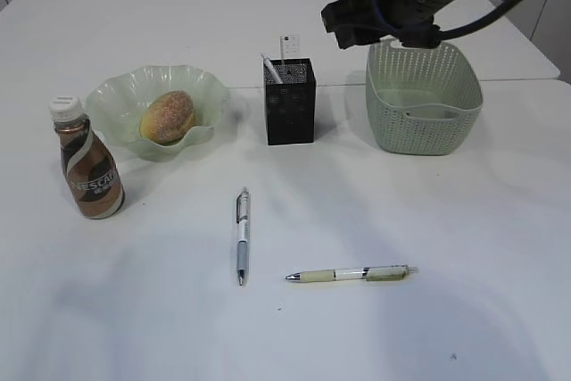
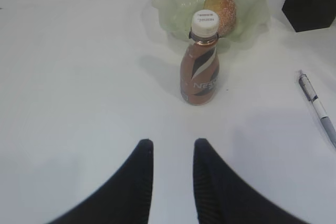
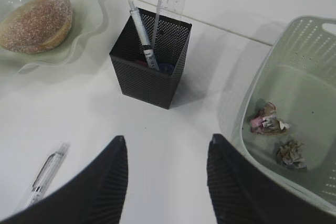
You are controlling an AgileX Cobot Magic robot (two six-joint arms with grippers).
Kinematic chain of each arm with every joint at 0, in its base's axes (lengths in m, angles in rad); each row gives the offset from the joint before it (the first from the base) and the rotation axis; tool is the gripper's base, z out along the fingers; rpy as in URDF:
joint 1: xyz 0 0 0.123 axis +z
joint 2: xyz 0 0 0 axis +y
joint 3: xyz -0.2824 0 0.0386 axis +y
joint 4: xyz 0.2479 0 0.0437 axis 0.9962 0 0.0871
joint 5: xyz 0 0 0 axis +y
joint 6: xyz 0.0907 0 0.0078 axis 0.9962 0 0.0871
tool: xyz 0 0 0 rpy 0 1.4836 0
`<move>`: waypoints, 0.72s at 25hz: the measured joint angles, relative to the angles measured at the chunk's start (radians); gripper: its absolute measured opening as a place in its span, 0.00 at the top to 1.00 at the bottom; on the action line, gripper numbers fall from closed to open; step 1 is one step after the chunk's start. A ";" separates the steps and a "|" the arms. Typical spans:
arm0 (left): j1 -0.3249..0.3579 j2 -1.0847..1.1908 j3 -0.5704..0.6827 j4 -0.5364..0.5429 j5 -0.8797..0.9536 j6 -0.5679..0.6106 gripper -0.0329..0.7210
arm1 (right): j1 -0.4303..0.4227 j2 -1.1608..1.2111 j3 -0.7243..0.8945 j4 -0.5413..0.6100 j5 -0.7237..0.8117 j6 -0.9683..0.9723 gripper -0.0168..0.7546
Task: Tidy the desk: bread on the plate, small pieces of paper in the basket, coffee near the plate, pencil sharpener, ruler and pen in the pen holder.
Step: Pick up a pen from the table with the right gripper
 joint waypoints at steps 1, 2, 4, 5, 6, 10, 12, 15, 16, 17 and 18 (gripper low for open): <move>0.000 0.000 0.000 0.000 0.000 0.000 0.72 | 0.000 -0.012 0.000 0.002 0.017 -0.004 0.47; 0.000 0.000 0.000 0.000 0.000 0.000 0.72 | 0.000 -0.025 0.000 0.004 0.039 -0.013 0.47; 0.000 0.000 0.000 0.000 0.002 0.000 0.72 | 0.000 -0.067 0.000 0.029 0.079 -0.035 0.47; 0.000 0.000 0.000 0.000 0.004 0.000 0.72 | 0.000 -0.082 0.000 0.029 0.090 -0.039 0.47; 0.000 0.000 0.000 0.000 0.010 0.000 0.72 | 0.000 -0.095 0.000 0.035 0.099 -0.044 0.47; 0.000 0.000 0.000 0.000 0.027 0.000 0.72 | 0.000 -0.159 0.000 0.047 0.160 -0.051 0.47; 0.000 0.000 0.000 -0.002 0.031 0.000 0.72 | 0.000 -0.200 0.006 0.047 0.185 -0.052 0.47; 0.000 0.000 0.000 -0.003 0.035 0.000 0.72 | 0.000 -0.262 0.045 0.049 0.189 -0.052 0.47; 0.000 0.000 0.000 -0.006 0.034 0.000 0.72 | 0.000 -0.286 0.063 0.049 0.191 -0.052 0.47; 0.000 0.000 0.000 -0.006 0.034 0.000 0.72 | 0.000 -0.299 0.074 0.049 0.191 -0.052 0.47; 0.000 0.000 0.000 -0.006 0.036 0.000 0.72 | 0.000 -0.325 0.098 0.049 0.191 -0.053 0.47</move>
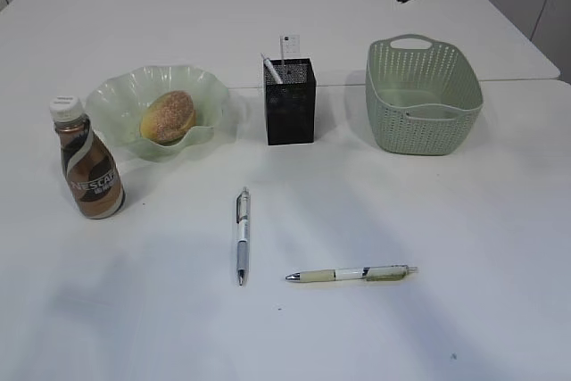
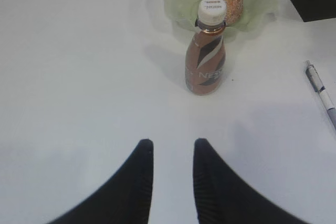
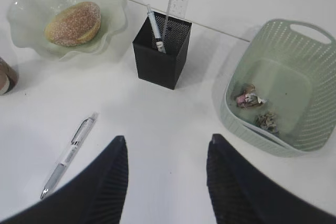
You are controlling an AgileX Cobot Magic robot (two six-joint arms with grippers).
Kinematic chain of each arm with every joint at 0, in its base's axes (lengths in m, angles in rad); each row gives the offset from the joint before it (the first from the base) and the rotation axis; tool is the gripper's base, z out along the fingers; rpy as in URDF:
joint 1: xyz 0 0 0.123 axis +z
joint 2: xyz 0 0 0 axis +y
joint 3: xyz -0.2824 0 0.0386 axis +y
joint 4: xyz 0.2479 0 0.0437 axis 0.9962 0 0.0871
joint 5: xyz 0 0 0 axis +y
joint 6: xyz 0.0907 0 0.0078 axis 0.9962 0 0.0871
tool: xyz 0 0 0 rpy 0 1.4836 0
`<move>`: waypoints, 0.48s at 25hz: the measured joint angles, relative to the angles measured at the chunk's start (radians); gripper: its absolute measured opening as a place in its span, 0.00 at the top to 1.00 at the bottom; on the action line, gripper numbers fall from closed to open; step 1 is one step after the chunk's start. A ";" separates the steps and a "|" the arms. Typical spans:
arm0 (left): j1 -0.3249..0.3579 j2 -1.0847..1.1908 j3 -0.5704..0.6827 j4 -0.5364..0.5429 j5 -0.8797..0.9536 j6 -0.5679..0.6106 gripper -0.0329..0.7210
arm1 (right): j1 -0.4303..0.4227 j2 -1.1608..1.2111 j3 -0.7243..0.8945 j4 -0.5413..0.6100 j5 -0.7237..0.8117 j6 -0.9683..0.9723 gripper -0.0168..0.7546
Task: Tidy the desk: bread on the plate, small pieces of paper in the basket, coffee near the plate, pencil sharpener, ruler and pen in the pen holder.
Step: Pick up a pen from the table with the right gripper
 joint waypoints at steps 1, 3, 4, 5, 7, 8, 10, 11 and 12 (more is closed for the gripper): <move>0.000 0.000 0.000 0.000 0.000 0.000 0.72 | 0.000 -0.036 0.036 0.000 0.000 0.000 0.47; 0.000 0.000 0.000 0.000 0.002 0.000 0.72 | 0.000 -0.088 0.097 0.000 0.000 0.000 0.47; 0.000 0.000 0.000 0.000 0.002 0.000 0.72 | 0.000 -0.104 0.118 0.000 0.000 0.000 0.47; 0.000 0.000 0.000 0.000 0.002 0.000 0.72 | 0.000 -0.119 0.138 0.000 0.000 0.000 0.47; 0.000 0.000 0.000 -0.005 0.008 0.000 0.72 | 0.000 -0.146 0.177 0.000 0.000 0.000 0.47; 0.000 0.000 0.000 -0.007 0.010 0.000 0.72 | 0.000 -0.179 0.229 0.000 0.001 -0.001 0.47; 0.000 0.000 0.000 -0.014 0.010 0.000 0.72 | 0.000 -0.200 0.266 0.000 0.006 -0.001 0.47; 0.000 0.000 0.000 -0.016 0.010 0.000 0.72 | 0.000 -0.206 0.285 0.002 0.010 -0.001 0.47; 0.000 0.000 0.000 -0.017 0.010 0.000 0.72 | 0.000 -0.206 0.285 0.002 0.010 -0.001 0.47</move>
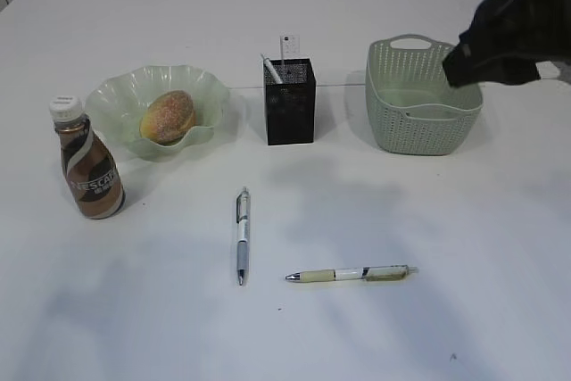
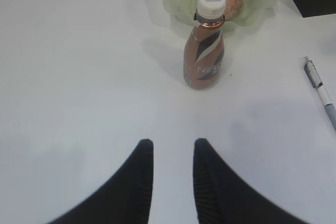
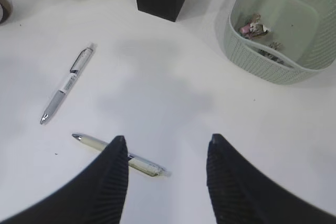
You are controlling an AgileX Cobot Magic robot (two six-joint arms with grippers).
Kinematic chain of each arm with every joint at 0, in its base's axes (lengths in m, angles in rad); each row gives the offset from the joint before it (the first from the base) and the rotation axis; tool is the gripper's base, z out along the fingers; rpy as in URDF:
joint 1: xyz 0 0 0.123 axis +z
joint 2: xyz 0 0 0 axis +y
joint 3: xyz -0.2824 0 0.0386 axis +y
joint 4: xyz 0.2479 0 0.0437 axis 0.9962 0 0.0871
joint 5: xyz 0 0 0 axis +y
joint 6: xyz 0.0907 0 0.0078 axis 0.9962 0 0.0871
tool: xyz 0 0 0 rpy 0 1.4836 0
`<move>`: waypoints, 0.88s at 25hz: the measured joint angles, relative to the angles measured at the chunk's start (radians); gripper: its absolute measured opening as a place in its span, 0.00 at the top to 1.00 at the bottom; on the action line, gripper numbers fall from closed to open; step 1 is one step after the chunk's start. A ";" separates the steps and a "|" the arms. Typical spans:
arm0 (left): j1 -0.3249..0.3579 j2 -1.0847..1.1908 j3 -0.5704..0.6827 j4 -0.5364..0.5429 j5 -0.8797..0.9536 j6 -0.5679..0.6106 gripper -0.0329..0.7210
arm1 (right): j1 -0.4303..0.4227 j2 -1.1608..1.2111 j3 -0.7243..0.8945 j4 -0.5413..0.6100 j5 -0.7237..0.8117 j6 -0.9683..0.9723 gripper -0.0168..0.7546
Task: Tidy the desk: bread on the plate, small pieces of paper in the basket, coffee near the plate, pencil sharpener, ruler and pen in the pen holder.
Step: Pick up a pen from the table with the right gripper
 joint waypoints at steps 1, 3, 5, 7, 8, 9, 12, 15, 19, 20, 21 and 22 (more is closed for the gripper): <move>0.000 0.000 0.000 -0.001 0.002 0.000 0.72 | 0.000 -0.005 0.017 0.000 0.011 -0.004 0.47; 0.000 0.000 0.000 -0.001 0.002 0.000 0.72 | 0.000 -0.007 0.025 0.000 0.018 -0.011 0.47; 0.000 0.000 0.000 -0.002 0.002 0.000 0.72 | 0.000 -0.007 0.028 0.000 0.039 -0.035 0.47; 0.000 0.000 0.000 -0.005 0.002 0.000 0.72 | 0.000 -0.007 0.030 0.000 0.064 -0.071 0.47; 0.000 0.000 0.000 -0.011 0.002 0.000 0.72 | 0.000 -0.007 0.030 0.000 0.075 -0.084 0.47; 0.000 0.000 0.000 -0.016 0.002 0.000 0.72 | 0.000 -0.007 0.030 0.000 0.094 -0.095 0.47; 0.000 0.000 0.000 -0.032 0.002 0.000 0.72 | 0.000 -0.007 0.030 0.013 0.122 -0.111 0.47; 0.000 0.000 0.000 -0.036 0.002 0.000 0.72 | 0.000 -0.007 0.030 0.028 0.148 -0.120 0.47; 0.000 0.000 0.000 -0.036 0.002 0.000 0.72 | 0.000 -0.007 0.030 0.040 0.165 -0.128 0.47; 0.000 0.000 0.000 -0.036 0.002 0.000 0.72 | 0.000 -0.007 0.030 0.042 0.172 -0.133 0.47; 0.000 0.000 0.000 -0.036 0.002 0.000 0.72 | 0.000 -0.007 0.030 0.042 0.181 -0.132 0.47; 0.000 0.000 0.000 -0.038 0.002 0.000 0.72 | 0.000 -0.007 0.030 0.042 0.184 -0.135 0.47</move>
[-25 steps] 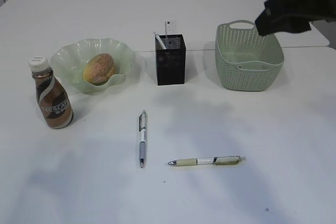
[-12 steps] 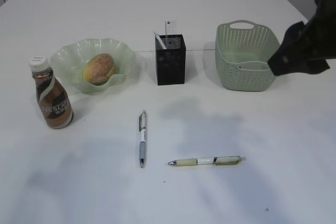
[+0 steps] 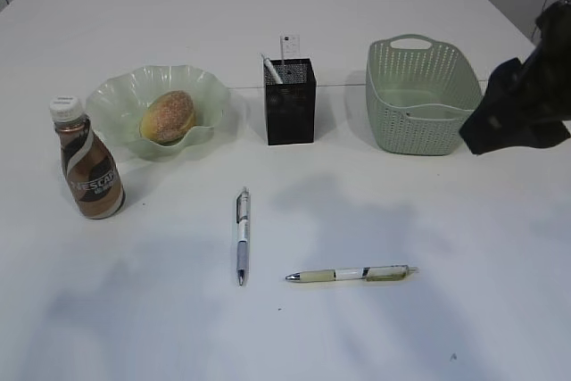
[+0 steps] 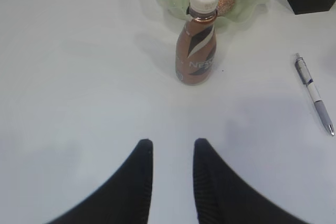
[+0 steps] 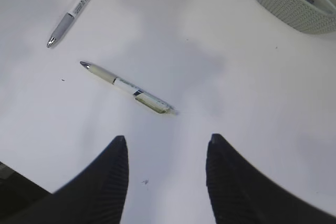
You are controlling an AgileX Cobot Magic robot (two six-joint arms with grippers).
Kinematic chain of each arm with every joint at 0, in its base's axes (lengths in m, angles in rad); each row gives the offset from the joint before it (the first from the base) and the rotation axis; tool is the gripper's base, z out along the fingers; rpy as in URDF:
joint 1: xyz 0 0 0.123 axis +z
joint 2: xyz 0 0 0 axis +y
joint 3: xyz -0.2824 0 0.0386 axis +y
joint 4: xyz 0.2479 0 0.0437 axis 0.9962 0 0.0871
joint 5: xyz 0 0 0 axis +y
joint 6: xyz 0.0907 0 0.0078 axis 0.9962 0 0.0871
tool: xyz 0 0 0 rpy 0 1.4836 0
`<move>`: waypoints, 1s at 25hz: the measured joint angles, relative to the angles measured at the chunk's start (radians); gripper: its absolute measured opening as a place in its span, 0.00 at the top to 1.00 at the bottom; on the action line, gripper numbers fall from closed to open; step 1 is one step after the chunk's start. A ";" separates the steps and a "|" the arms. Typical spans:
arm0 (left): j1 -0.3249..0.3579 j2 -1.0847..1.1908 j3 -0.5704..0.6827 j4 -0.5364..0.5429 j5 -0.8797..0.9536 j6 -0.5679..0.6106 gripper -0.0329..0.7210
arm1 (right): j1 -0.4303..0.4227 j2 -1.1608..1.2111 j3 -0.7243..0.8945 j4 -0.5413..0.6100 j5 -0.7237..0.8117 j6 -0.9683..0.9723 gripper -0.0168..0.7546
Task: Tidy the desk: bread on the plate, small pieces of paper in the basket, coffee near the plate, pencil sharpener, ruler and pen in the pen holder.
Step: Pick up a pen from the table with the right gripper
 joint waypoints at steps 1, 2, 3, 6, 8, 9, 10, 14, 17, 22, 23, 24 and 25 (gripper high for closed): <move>0.000 0.000 0.000 0.000 0.000 0.000 0.72 | 0.000 0.000 0.000 0.002 0.008 0.000 0.47; 0.000 0.000 0.000 0.000 0.000 0.000 0.72 | 0.000 0.000 0.000 0.006 0.013 0.000 0.47; 0.000 0.000 0.000 0.000 0.000 0.000 0.72 | 0.000 0.000 0.000 0.025 0.017 0.000 0.47; 0.000 0.000 0.000 0.000 0.000 0.000 0.72 | 0.000 0.000 0.000 0.064 0.017 0.000 0.47; 0.000 0.000 0.000 0.000 0.000 0.000 0.72 | 0.000 0.000 0.000 0.078 0.017 0.002 0.47; 0.000 0.000 0.000 0.000 0.000 0.000 0.72 | 0.000 0.000 0.000 0.095 0.017 0.025 0.47; 0.000 0.000 0.000 0.000 0.000 0.000 0.72 | 0.000 0.002 0.000 0.097 0.017 0.034 0.47; 0.000 0.000 0.000 0.000 -0.008 0.000 0.72 | 0.000 0.025 0.000 0.139 0.017 0.087 0.48; 0.000 0.000 0.000 0.000 -0.016 0.000 0.72 | 0.000 0.046 0.000 0.178 0.016 0.106 0.48; 0.000 0.000 0.000 -0.002 -0.019 0.000 0.72 | 0.000 0.099 -0.010 0.238 0.012 0.116 0.48; 0.000 0.000 0.000 -0.002 -0.019 0.000 0.72 | 0.000 0.109 -0.014 0.246 0.012 0.116 0.48; 0.000 0.000 0.000 -0.002 -0.020 0.000 0.72 | 0.000 0.118 -0.019 0.246 0.012 0.116 0.48; 0.000 0.000 0.000 -0.002 -0.020 0.000 0.72 | 0.000 0.124 -0.024 0.248 0.012 0.121 0.48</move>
